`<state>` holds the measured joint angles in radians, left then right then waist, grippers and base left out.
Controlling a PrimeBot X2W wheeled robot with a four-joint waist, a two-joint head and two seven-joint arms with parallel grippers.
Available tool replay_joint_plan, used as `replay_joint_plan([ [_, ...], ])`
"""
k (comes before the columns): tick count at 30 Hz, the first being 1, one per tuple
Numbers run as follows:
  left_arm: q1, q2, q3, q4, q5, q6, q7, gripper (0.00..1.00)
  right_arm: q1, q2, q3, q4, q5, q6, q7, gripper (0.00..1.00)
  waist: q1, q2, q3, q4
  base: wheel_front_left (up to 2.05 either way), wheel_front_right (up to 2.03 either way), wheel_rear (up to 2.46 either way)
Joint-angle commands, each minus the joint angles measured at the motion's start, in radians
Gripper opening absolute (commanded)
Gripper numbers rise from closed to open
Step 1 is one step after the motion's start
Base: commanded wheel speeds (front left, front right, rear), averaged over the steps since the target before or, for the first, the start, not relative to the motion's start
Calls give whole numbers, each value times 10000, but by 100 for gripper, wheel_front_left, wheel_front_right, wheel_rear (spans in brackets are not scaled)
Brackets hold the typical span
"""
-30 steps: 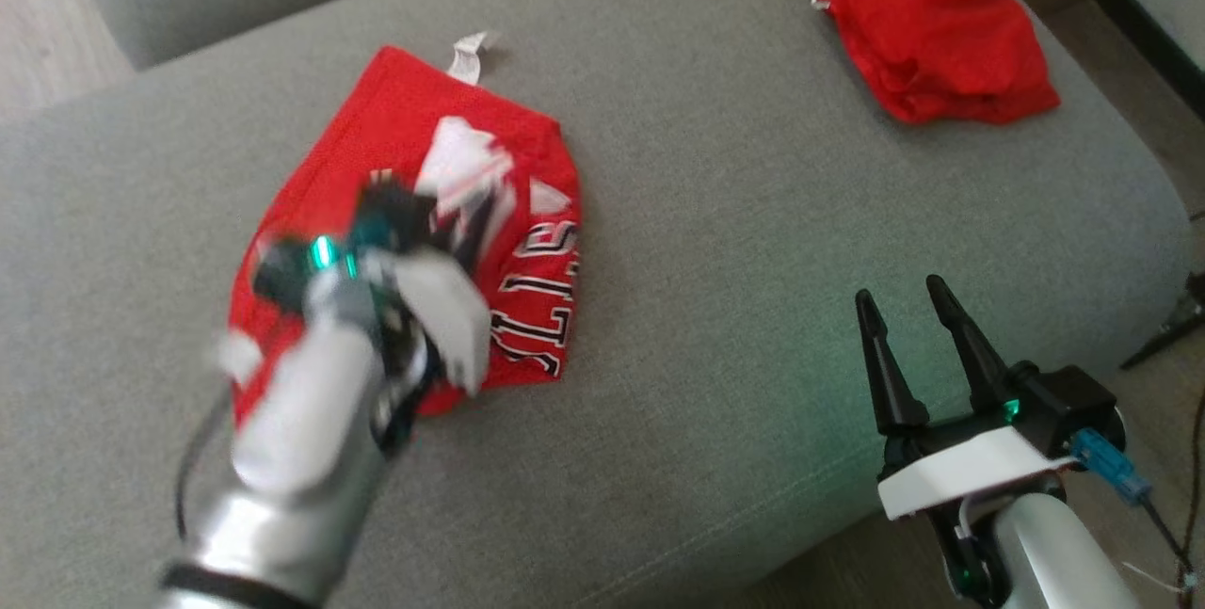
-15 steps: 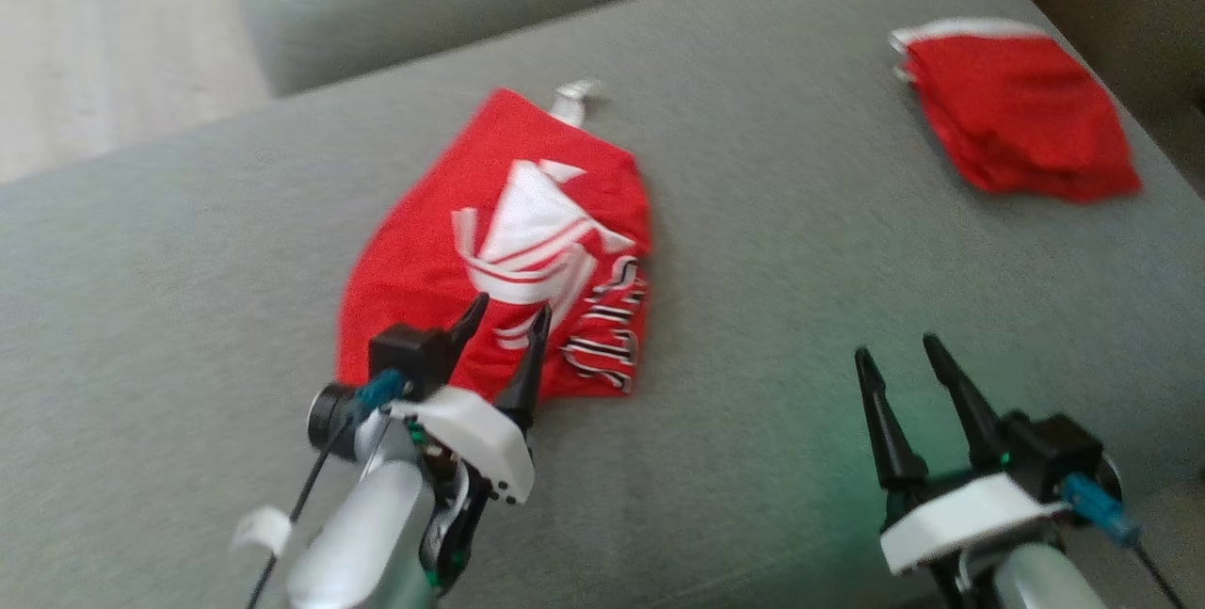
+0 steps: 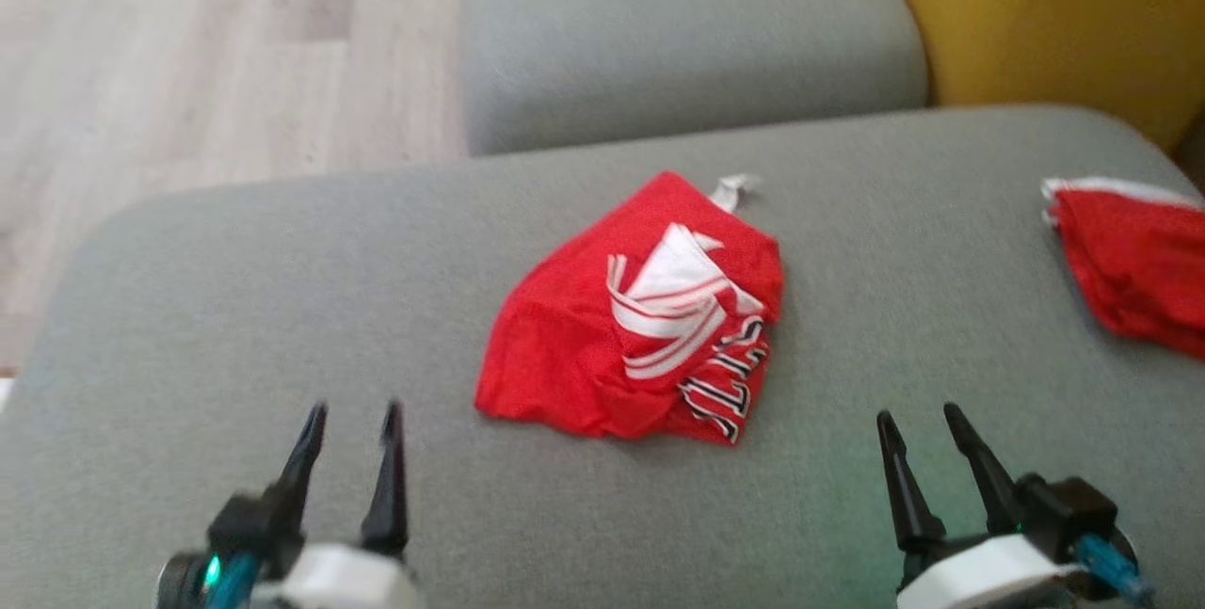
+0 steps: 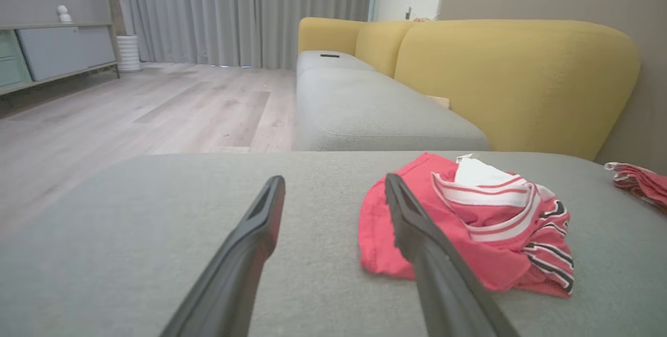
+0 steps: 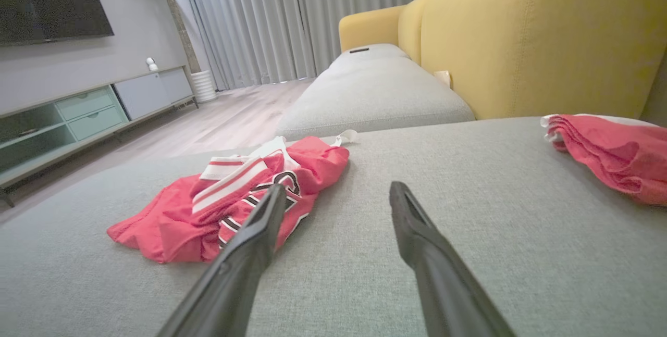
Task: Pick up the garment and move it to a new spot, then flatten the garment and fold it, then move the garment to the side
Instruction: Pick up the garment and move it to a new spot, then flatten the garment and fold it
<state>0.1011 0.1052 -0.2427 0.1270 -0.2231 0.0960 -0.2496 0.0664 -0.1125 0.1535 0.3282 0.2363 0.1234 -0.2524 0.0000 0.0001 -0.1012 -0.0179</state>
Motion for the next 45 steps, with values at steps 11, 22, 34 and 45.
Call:
replay_joint_plan([
  [11,1655,-257,1247,-1227,1077,-190,-121,100,373,113,94,-377,-206,73,-93,100,0,-1,-809,326,0,0,0],
  [22,1763,-457,1272,-1195,1769,-51,-122,100,573,157,184,-454,-319,73,-93,100,0,-1,-1015,174,0,0,0],
  [34,1782,-489,1300,-1081,1922,-107,-122,100,655,178,228,-483,-243,73,-93,100,0,-1,-1105,199,0,0,0],
  [45,1725,-503,1327,-1037,1961,-180,-122,100,638,161,267,-512,-201,73,-93,100,0,-1,-1046,194,0,0,0],
])
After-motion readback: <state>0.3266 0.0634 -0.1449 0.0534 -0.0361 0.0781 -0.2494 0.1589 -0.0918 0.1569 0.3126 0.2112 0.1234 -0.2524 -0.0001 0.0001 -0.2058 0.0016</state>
